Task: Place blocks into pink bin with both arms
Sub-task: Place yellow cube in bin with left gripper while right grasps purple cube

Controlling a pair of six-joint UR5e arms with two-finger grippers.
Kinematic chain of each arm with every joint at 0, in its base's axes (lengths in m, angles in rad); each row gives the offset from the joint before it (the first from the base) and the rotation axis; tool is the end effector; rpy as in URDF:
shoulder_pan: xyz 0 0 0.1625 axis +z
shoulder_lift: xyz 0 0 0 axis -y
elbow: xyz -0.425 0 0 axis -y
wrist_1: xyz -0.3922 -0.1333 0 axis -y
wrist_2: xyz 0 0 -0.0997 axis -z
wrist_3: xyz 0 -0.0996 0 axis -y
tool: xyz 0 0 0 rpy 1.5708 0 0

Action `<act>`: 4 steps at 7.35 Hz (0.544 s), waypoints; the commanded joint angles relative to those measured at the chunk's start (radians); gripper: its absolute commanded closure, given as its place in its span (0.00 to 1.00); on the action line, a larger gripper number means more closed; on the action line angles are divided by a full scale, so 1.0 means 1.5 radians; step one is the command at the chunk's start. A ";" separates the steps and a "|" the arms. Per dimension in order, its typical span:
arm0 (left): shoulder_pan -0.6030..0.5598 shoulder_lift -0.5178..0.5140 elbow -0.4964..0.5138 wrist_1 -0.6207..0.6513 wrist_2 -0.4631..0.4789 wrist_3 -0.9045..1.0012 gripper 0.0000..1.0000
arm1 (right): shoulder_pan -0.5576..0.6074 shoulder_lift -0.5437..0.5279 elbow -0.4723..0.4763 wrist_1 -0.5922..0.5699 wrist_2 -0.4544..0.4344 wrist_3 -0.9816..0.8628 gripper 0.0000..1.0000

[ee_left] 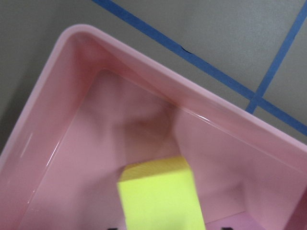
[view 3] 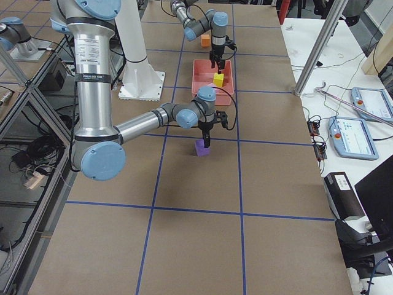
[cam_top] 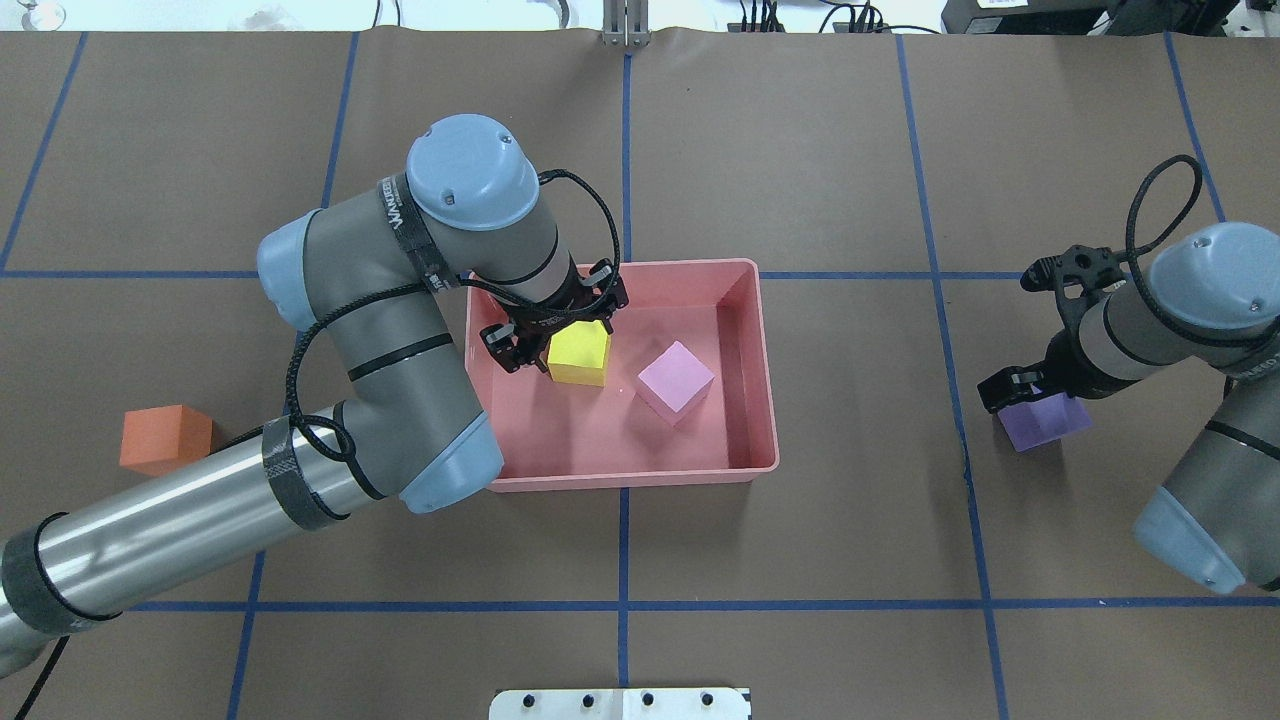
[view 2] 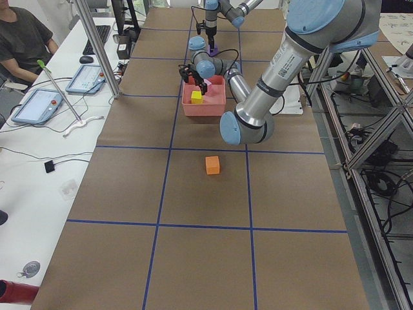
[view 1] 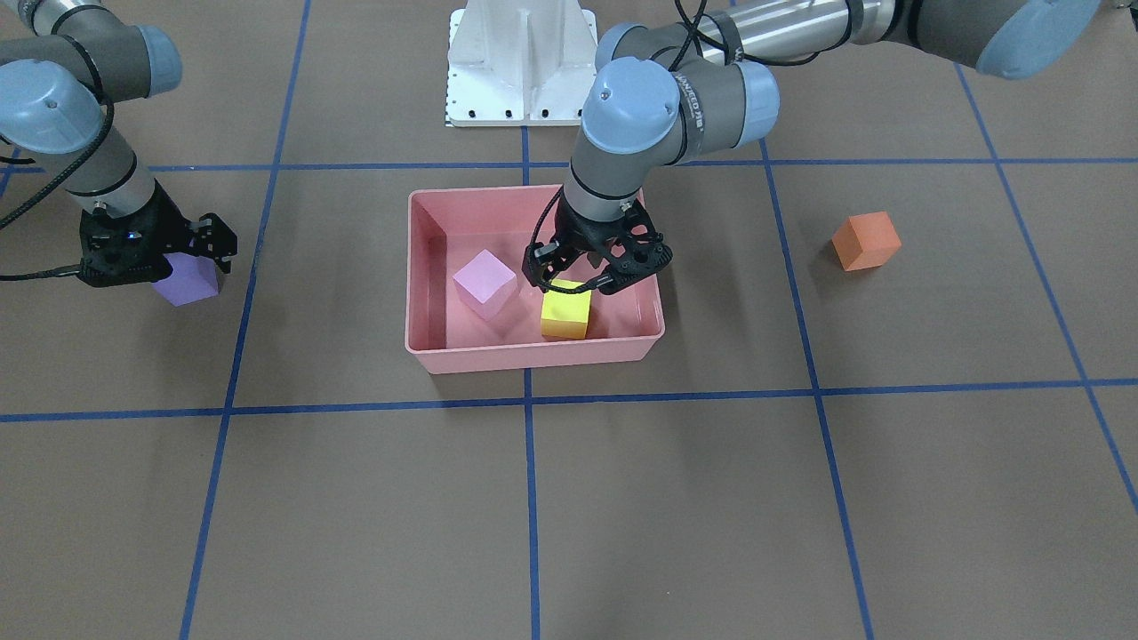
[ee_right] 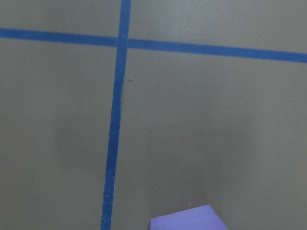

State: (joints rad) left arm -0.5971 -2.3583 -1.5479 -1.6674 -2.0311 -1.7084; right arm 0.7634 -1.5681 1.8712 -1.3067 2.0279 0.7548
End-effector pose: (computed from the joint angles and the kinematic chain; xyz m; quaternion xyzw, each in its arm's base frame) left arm 0.5427 -0.4767 0.1734 -0.1093 0.4429 -0.2289 0.8599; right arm -0.3049 -0.4155 0.4922 0.0404 -0.3463 -0.0880 0.9331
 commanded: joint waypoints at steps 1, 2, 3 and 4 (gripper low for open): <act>0.004 -0.001 0.000 0.000 0.009 0.000 0.15 | 0.011 -0.017 -0.001 -0.006 0.000 -0.096 0.00; 0.008 -0.001 0.000 0.000 0.015 0.000 0.15 | 0.012 -0.017 -0.009 -0.006 -0.002 -0.097 0.00; 0.008 -0.001 0.000 0.000 0.015 0.000 0.15 | 0.012 -0.019 -0.014 -0.004 -0.005 -0.096 0.01; 0.008 -0.001 0.000 0.000 0.016 -0.001 0.15 | 0.012 -0.018 -0.013 -0.003 -0.004 -0.095 0.31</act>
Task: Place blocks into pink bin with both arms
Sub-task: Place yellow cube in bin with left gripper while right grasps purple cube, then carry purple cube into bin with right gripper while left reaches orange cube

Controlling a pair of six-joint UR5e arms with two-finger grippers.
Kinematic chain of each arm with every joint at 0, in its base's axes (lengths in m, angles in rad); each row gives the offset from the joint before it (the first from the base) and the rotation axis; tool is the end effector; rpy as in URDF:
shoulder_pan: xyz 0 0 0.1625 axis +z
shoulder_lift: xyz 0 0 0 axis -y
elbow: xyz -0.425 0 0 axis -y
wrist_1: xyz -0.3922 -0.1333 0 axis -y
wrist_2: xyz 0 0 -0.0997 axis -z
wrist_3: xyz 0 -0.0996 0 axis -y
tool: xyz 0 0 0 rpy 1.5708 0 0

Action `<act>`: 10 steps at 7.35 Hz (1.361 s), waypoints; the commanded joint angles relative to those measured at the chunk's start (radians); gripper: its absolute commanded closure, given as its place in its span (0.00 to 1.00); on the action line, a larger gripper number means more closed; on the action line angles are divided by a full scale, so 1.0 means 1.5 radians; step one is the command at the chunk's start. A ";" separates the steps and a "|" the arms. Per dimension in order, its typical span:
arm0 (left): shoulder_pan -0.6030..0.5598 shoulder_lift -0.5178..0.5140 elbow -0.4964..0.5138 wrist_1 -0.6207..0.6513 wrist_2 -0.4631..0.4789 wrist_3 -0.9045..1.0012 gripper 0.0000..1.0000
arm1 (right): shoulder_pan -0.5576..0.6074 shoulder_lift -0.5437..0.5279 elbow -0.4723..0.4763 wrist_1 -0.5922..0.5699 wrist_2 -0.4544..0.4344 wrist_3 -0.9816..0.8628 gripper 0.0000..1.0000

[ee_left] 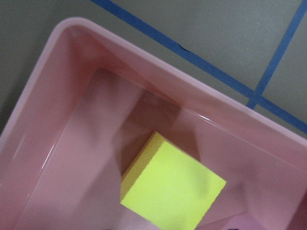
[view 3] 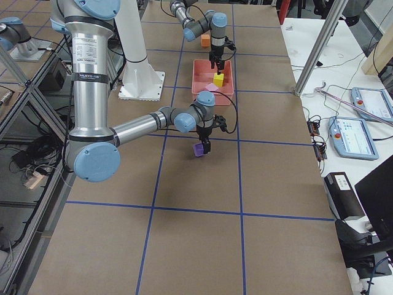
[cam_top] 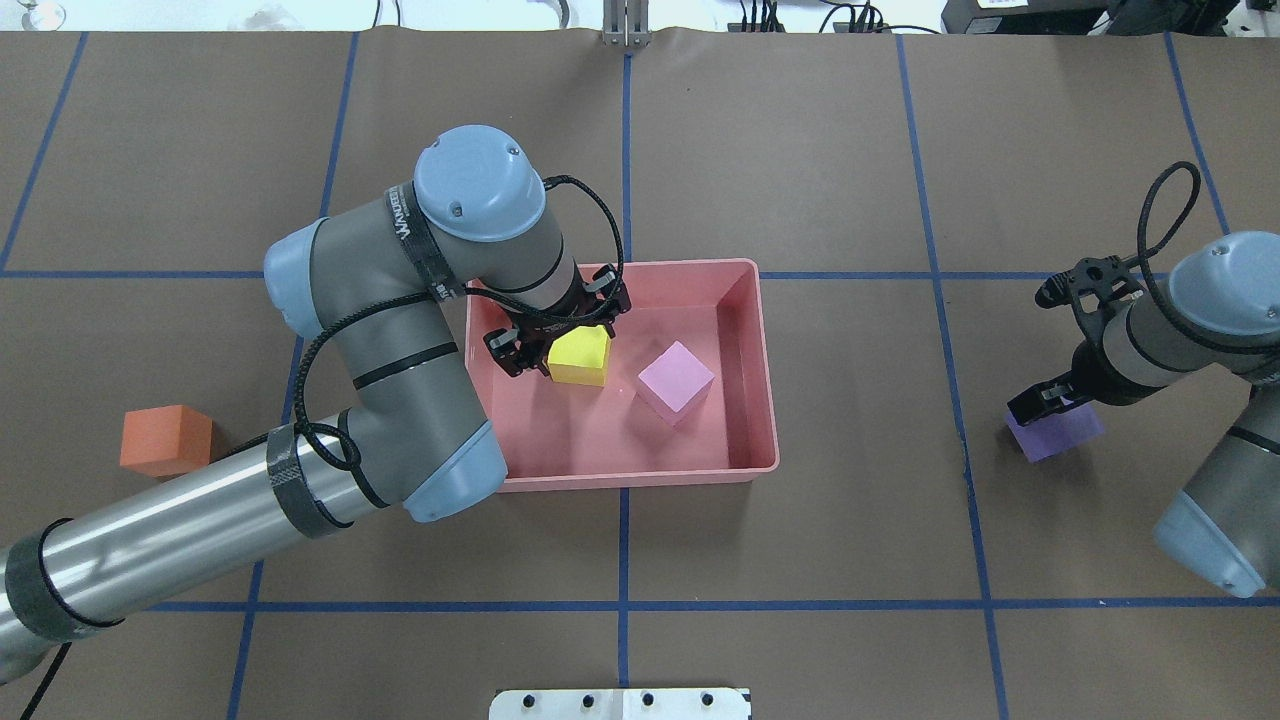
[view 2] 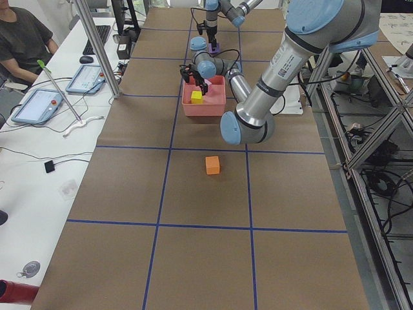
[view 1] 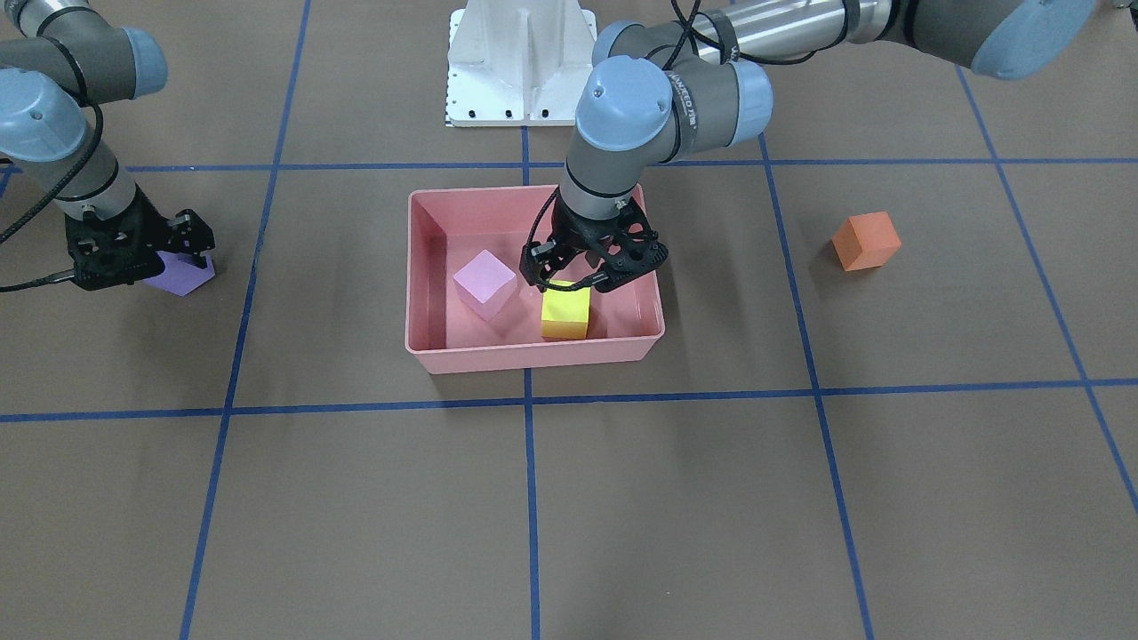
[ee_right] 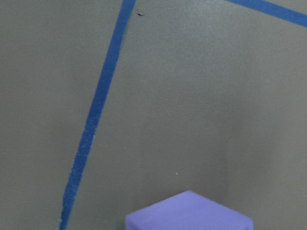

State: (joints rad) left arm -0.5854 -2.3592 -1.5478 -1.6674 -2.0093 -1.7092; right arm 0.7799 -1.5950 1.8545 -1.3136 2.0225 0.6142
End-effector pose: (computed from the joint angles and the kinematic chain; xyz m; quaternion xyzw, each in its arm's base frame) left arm 0.5478 -0.4724 0.1734 -0.1023 0.4414 -0.2290 0.8615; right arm -0.2921 -0.4153 0.5154 0.0501 -0.3261 -0.1401 0.9335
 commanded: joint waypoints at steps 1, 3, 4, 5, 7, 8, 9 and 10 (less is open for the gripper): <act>0.001 0.000 0.000 0.001 0.002 -0.001 0.15 | 0.001 -0.001 -0.003 0.001 0.000 -0.002 0.63; 0.001 -0.001 -0.002 0.001 0.002 -0.001 0.14 | 0.005 0.002 0.003 -0.001 0.007 -0.001 1.00; -0.006 -0.003 -0.014 0.001 0.002 -0.001 0.14 | 0.024 0.009 0.017 -0.006 0.013 0.001 1.00; -0.044 0.002 -0.054 0.005 -0.003 0.006 0.14 | 0.055 0.039 0.041 -0.041 0.052 0.008 1.00; -0.108 0.146 -0.191 0.007 -0.046 0.114 0.15 | 0.076 0.211 0.050 -0.183 0.077 0.090 1.00; -0.113 0.289 -0.293 0.005 -0.052 0.202 0.15 | 0.062 0.306 0.047 -0.235 0.077 0.188 1.00; -0.121 0.419 -0.368 0.002 -0.050 0.313 0.15 | 0.020 0.366 0.045 -0.242 0.069 0.295 1.00; -0.134 0.504 -0.390 -0.004 -0.046 0.409 0.14 | -0.028 0.417 0.036 -0.240 0.037 0.378 1.00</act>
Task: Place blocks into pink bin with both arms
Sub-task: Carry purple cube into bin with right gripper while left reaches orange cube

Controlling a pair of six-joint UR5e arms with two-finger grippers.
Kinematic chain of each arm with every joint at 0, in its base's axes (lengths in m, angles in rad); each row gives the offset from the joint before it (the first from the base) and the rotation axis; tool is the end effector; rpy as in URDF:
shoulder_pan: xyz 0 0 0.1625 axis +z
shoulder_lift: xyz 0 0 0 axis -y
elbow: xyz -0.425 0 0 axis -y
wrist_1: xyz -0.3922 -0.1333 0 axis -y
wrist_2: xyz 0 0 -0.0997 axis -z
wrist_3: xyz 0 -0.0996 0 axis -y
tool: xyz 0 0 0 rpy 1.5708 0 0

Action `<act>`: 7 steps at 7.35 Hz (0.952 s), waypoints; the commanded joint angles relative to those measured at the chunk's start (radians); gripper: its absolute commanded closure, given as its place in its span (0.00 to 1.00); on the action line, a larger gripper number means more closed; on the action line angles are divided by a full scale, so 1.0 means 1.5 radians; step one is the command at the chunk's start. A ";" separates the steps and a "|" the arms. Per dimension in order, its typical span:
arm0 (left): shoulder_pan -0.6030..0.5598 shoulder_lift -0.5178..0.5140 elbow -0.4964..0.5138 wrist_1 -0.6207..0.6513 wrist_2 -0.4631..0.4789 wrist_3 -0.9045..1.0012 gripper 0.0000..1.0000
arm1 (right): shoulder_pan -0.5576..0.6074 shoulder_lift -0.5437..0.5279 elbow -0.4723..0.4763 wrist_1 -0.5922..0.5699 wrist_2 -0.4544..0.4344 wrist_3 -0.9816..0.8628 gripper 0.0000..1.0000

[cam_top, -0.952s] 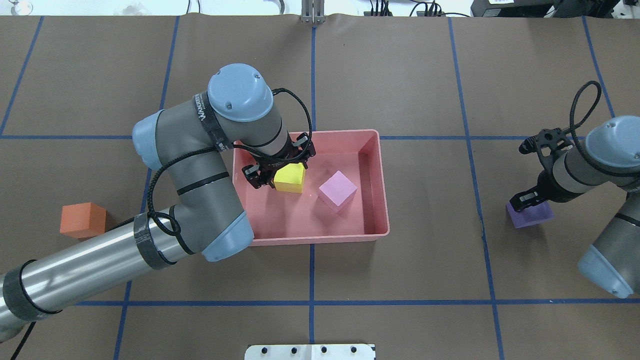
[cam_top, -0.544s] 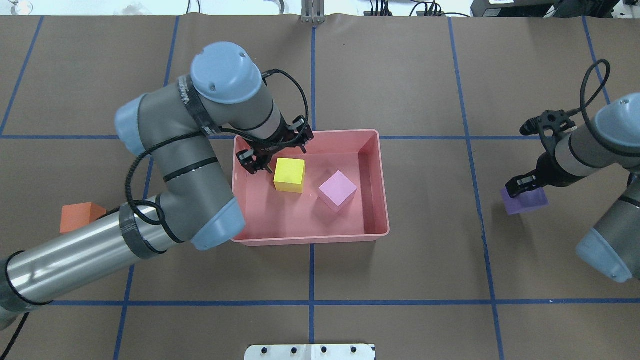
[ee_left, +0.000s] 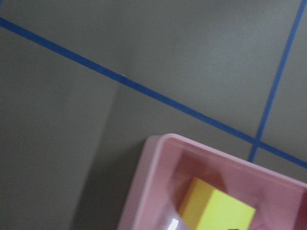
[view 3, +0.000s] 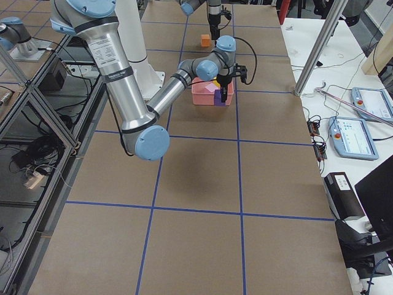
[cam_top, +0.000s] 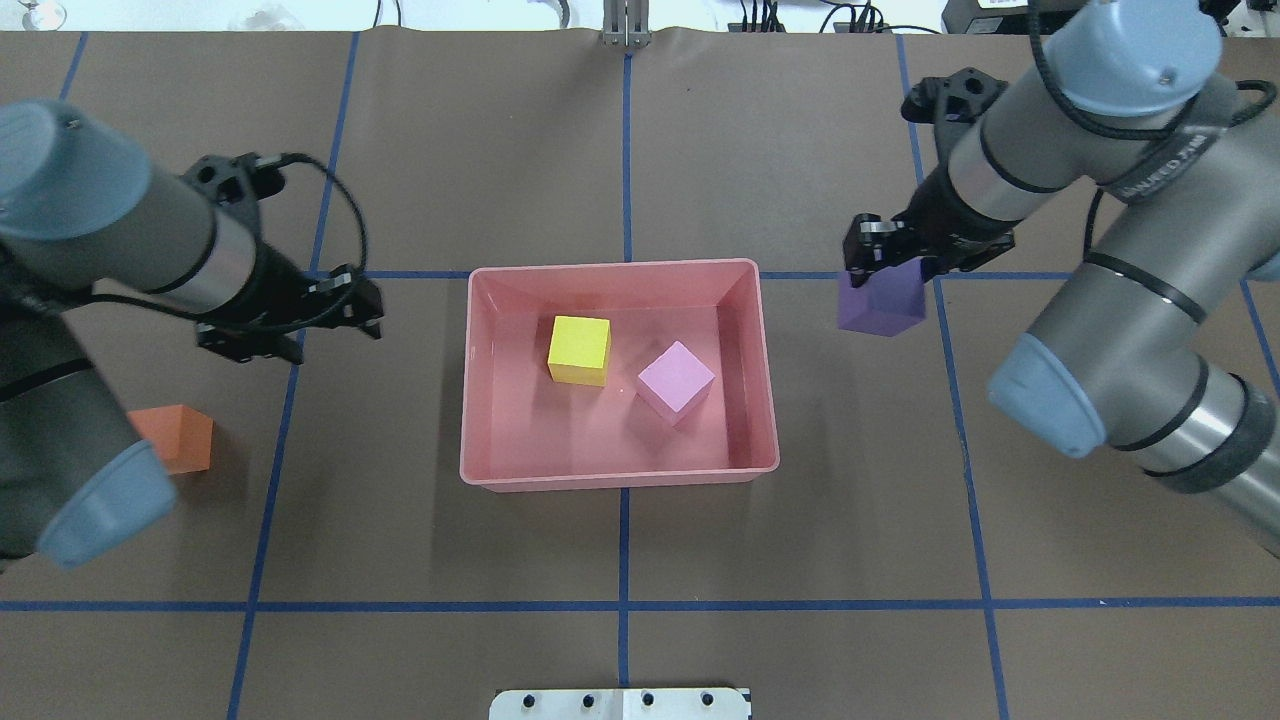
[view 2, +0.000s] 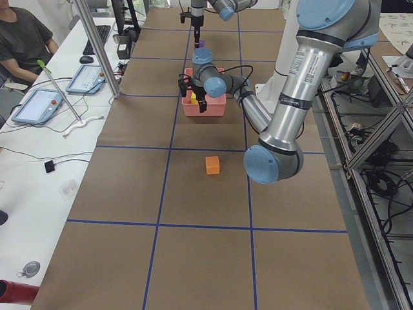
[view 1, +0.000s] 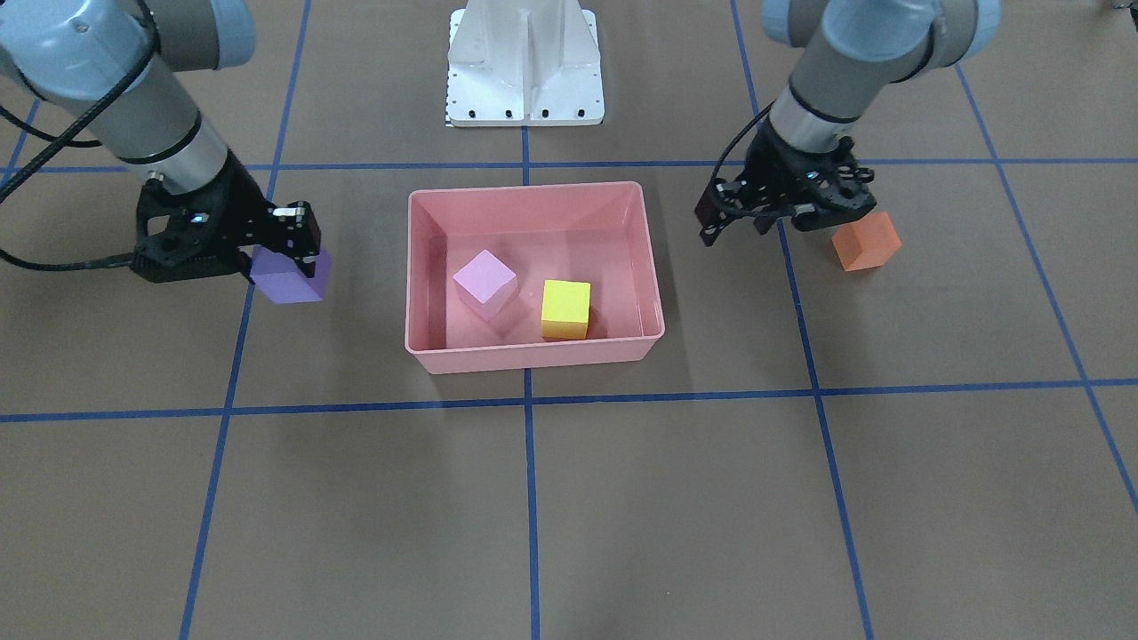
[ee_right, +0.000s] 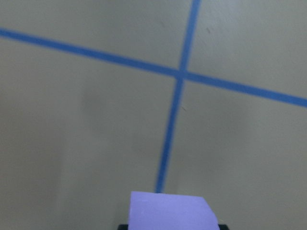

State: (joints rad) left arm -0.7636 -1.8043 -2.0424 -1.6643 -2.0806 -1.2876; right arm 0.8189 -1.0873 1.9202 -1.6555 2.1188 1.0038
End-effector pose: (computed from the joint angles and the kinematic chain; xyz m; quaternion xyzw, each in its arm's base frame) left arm 0.3235 -0.4269 0.3110 -0.0132 0.4420 -0.1169 0.8893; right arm -0.3451 -0.4882 0.2431 0.0310 -0.4316 0.0145 0.9014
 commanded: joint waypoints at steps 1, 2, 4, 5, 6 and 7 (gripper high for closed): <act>-0.019 0.193 -0.056 -0.044 0.001 0.170 0.14 | -0.111 0.131 -0.028 -0.011 -0.072 0.186 1.00; -0.022 0.269 -0.027 -0.160 0.001 0.180 0.14 | -0.166 0.177 -0.054 -0.009 -0.123 0.252 1.00; -0.022 0.318 0.069 -0.307 0.001 0.158 0.12 | -0.234 0.210 -0.107 0.022 -0.188 0.285 1.00; -0.017 0.306 0.096 -0.309 0.000 0.130 0.12 | -0.252 0.209 -0.161 0.104 -0.203 0.318 1.00; -0.014 0.285 0.112 -0.309 0.000 0.100 0.11 | -0.261 0.210 -0.187 0.149 -0.203 0.335 0.81; -0.013 0.242 0.121 -0.303 -0.006 0.052 0.11 | -0.261 0.207 -0.182 0.149 -0.203 0.335 0.21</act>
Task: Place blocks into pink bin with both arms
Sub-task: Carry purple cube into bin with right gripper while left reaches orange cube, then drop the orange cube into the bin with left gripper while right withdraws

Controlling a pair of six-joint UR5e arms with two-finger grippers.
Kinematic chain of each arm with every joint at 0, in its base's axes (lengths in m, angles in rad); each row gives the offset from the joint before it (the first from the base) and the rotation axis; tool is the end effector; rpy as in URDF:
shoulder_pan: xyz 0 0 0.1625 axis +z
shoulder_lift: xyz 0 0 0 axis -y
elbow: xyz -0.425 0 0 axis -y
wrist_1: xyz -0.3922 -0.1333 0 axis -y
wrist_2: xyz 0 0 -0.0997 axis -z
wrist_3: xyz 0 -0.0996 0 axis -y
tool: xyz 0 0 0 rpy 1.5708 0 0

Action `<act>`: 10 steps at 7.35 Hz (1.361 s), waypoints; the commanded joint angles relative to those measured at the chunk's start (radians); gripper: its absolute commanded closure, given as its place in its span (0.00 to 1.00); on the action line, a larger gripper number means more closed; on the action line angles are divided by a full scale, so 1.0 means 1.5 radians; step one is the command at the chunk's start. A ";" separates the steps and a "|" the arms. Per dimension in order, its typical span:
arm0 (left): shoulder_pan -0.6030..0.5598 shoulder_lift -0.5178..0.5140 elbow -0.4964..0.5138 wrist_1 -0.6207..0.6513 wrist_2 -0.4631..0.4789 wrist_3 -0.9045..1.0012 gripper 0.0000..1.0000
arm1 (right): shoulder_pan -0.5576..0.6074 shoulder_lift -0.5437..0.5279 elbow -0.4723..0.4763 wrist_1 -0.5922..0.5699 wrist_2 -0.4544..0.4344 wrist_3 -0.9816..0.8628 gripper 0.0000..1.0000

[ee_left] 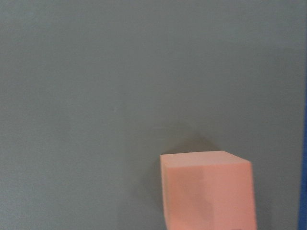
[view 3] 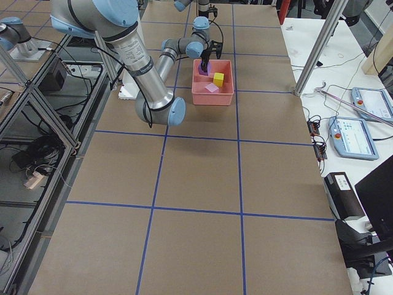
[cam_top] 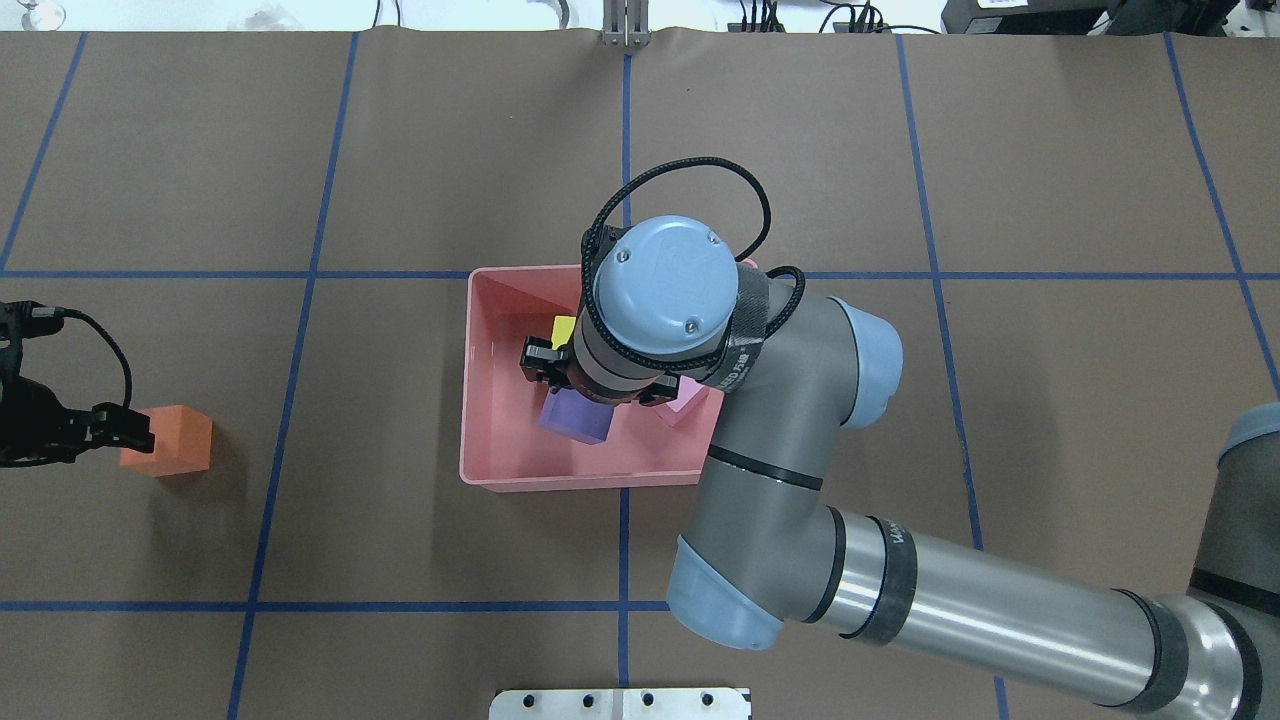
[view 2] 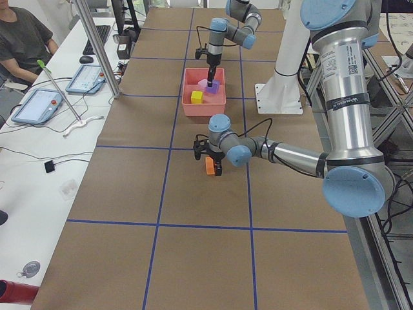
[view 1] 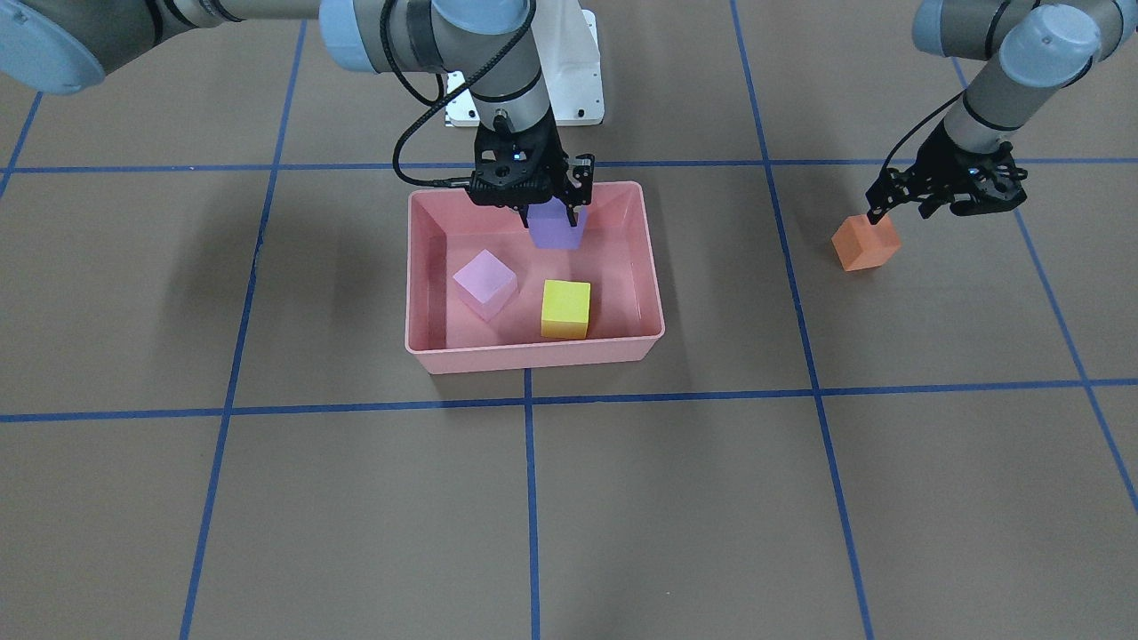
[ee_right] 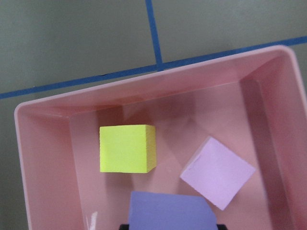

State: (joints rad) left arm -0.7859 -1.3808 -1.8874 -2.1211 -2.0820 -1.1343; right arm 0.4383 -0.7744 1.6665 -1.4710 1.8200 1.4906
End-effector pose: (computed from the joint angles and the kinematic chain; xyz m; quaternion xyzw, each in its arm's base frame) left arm 0.2518 -0.3717 0.5356 -0.0110 0.3999 -0.0760 0.9133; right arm -0.5744 -0.3893 0.1238 0.0154 -0.4844 0.0972 0.8693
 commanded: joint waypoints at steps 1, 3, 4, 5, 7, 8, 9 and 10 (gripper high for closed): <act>0.002 -0.074 0.027 0.004 -0.007 -0.070 0.11 | -0.007 -0.004 -0.010 0.026 -0.004 0.010 0.00; 0.002 -0.081 0.043 0.001 -0.035 -0.068 0.11 | -0.006 -0.008 -0.004 0.026 -0.004 0.008 0.00; 0.005 -0.080 0.064 0.000 0.003 -0.063 0.12 | -0.006 -0.011 0.006 0.026 -0.004 0.007 0.00; 0.010 -0.081 0.063 0.000 0.012 -0.067 0.52 | -0.003 -0.044 0.052 0.013 -0.002 0.006 0.00; 0.009 -0.120 0.028 0.033 -0.041 -0.074 1.00 | 0.073 -0.148 0.182 -0.023 0.028 -0.011 0.00; 0.002 -0.178 -0.005 0.101 -0.066 -0.129 1.00 | 0.125 -0.183 0.210 -0.038 0.067 -0.041 0.00; 0.002 -0.252 -0.024 0.164 -0.068 -0.173 1.00 | 0.151 -0.241 0.246 -0.038 0.086 -0.079 0.00; 0.001 -0.343 -0.029 0.232 -0.068 -0.230 1.00 | 0.155 -0.300 0.275 -0.033 0.087 -0.118 0.00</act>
State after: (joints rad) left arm -0.7816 -1.7396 -1.9076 -1.8982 -2.1757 -1.3808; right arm 0.6388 -1.1147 2.0157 -1.5217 1.9304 1.3851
